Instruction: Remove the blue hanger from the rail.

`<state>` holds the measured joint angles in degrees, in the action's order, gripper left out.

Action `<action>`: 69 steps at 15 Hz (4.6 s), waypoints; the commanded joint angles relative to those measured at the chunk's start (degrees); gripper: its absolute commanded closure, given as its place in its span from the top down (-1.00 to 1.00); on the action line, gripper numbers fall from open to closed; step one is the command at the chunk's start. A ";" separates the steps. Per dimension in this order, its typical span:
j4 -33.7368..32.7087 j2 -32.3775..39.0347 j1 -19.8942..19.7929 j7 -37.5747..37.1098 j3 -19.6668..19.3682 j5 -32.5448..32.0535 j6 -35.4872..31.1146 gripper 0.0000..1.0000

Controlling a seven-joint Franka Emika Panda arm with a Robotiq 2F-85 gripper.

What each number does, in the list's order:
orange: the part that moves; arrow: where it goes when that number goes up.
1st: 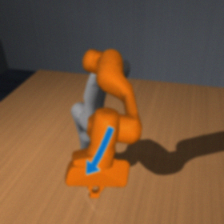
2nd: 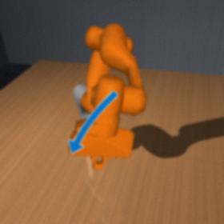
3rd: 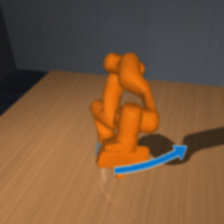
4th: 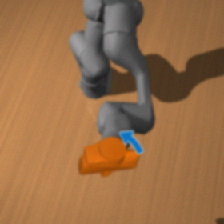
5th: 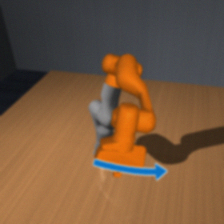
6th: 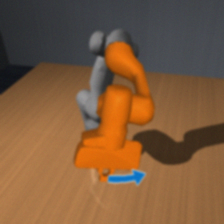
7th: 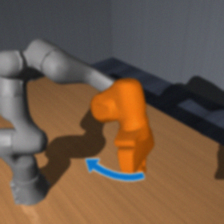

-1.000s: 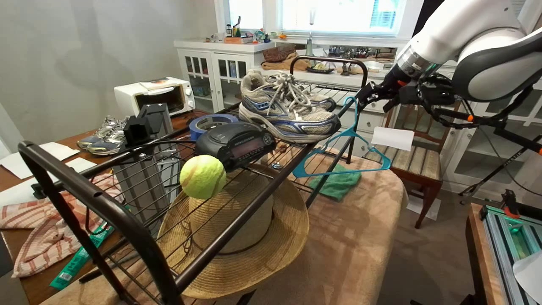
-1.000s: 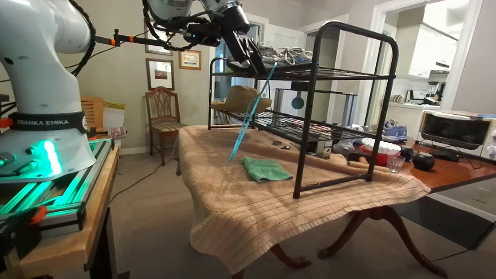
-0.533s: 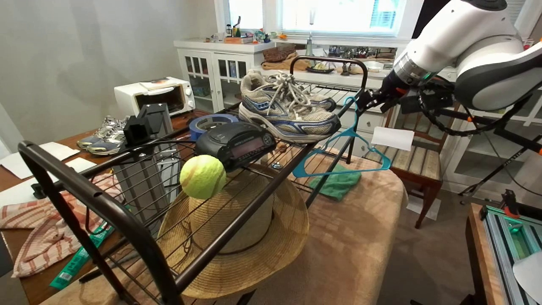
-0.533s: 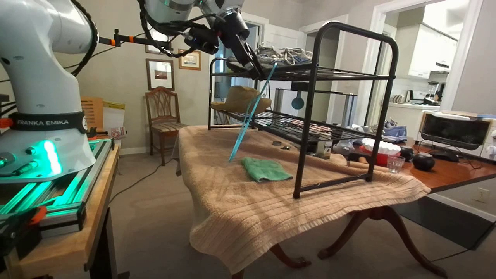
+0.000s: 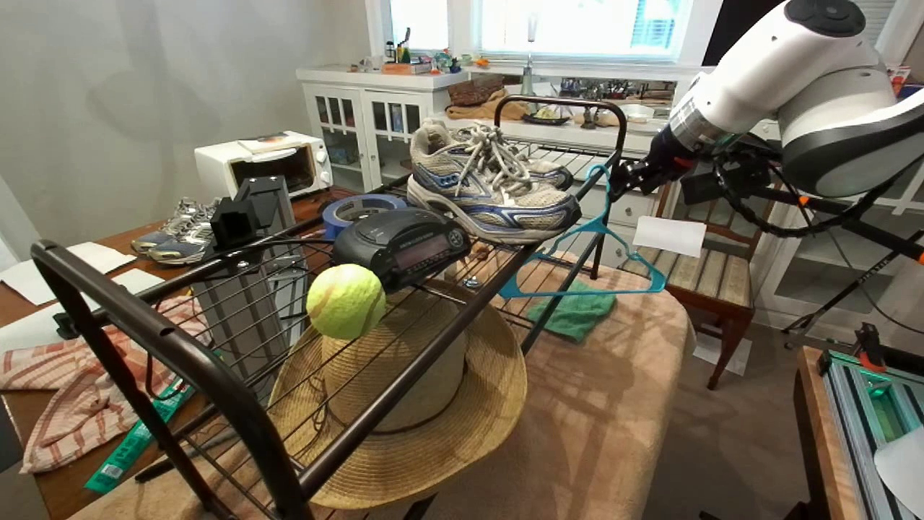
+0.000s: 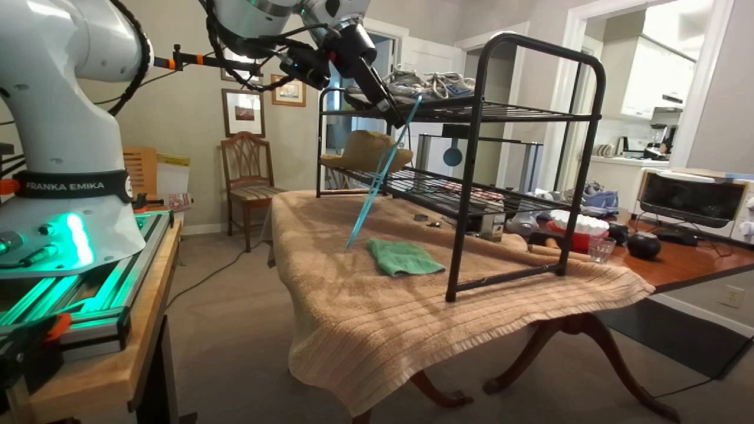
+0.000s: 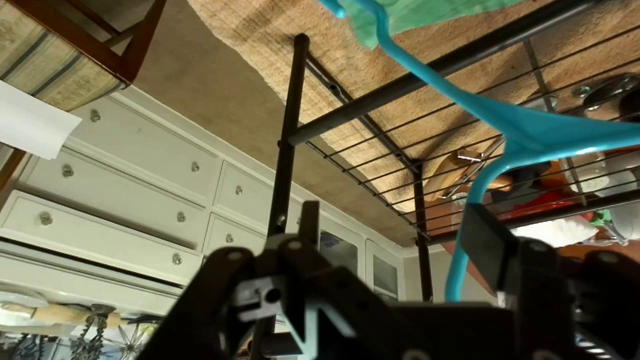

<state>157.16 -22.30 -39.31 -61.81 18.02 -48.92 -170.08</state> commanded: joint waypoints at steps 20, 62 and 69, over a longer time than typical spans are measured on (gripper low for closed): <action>-3.32 -0.92 -21.59 -24.39 18.25 -24.94 -11.30 0.31; -3.83 -2.99 -32.17 -41.92 20.86 -31.75 -24.81 -0.95; 0.76 2.52 -27.14 -34.01 7.61 -28.66 -32.62 -0.95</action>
<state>157.94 -22.37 -64.37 -94.72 26.60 -75.29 -198.38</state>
